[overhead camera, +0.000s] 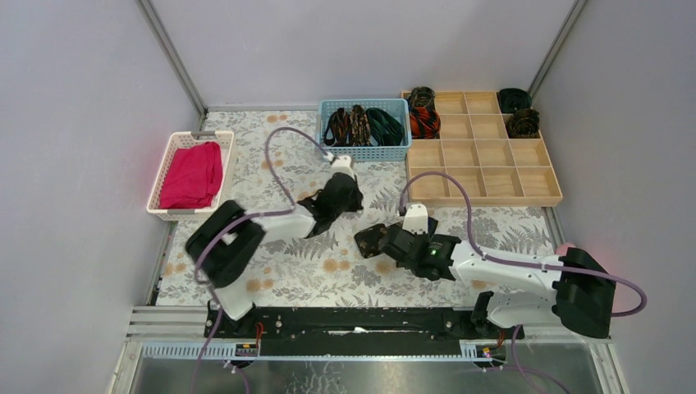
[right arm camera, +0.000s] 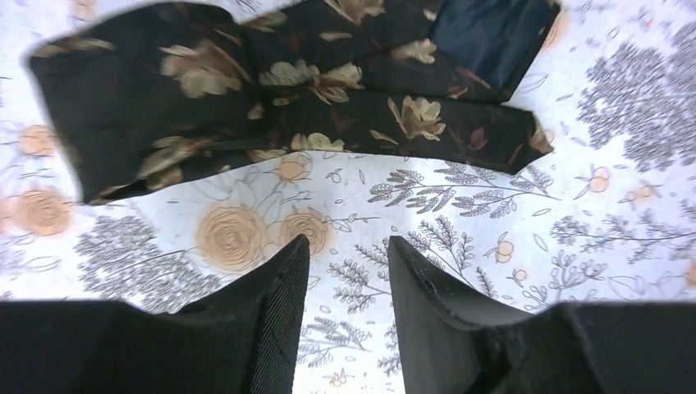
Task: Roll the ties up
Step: Roll the tie at the center of the board.
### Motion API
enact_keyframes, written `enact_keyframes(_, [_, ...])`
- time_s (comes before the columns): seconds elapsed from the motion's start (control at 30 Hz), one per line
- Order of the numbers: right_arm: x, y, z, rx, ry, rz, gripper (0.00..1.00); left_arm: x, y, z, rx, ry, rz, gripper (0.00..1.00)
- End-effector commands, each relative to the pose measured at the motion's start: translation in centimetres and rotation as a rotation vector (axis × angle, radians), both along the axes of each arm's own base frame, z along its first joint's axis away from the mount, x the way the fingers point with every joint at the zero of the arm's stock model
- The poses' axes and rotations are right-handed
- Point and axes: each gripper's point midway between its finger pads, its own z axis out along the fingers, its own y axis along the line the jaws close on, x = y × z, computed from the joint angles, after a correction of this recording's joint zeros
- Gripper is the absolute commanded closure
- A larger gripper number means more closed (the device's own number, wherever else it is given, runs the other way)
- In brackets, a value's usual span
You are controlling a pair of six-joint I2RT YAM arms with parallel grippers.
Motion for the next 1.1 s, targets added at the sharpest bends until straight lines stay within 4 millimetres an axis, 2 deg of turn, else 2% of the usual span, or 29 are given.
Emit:
enact_keyframes(0.0, [0.7,-0.8,4.8,-0.108,-0.122,0.024,0.51,0.5,4.9,7.9,-0.047,-0.122,0.243,0.89])
enact_keyframes(0.07, [0.8,0.3,5.7,-0.146,-0.145,0.067,0.50,-0.6,7.1,10.4,-0.073,-0.145,0.306,0.88])
enact_keyframes(0.2, [1.2,2.6,6.7,-0.302,-0.187,0.150,0.41,-3.7,10.9,13.3,-0.132,-0.171,0.389,0.87])
enact_keyframes(0.33, [1.8,5.6,7.3,-0.412,-0.229,0.220,0.29,-6.3,13.9,14.3,-0.163,-0.186,0.436,0.86])
enact_keyframes(0.47, [2.3,8.4,6.8,-0.481,-0.250,0.284,0.24,-7.5,15.8,15.4,-0.168,-0.220,0.469,0.81])
enact_keyframes(0.6, [2.8,10.7,5.5,-0.509,-0.242,0.344,0.23,-7.8,16.5,16.1,-0.156,-0.234,0.476,0.80])
enact_keyframes(0.7, [3.1,11.6,4.4,-0.544,-0.240,0.373,0.18,-7.9,16.6,16.0,-0.145,-0.237,0.471,0.80])
enact_keyframes(0.8, [3.5,12.2,3.4,-0.572,-0.242,0.381,0.10,-7.9,16.8,15.7,-0.136,-0.238,0.475,0.80])
enact_keyframes(1.0, [4.3,12.3,1.1,-0.580,-0.198,0.378,0.09,-7.9,16.9,15.8,-0.127,-0.246,0.473,0.80])
enact_keyframes(1.07, [4.8,11.6,0.2,-0.568,-0.169,0.360,0.09,-7.9,17.0,15.8,-0.124,-0.248,0.473,0.80])
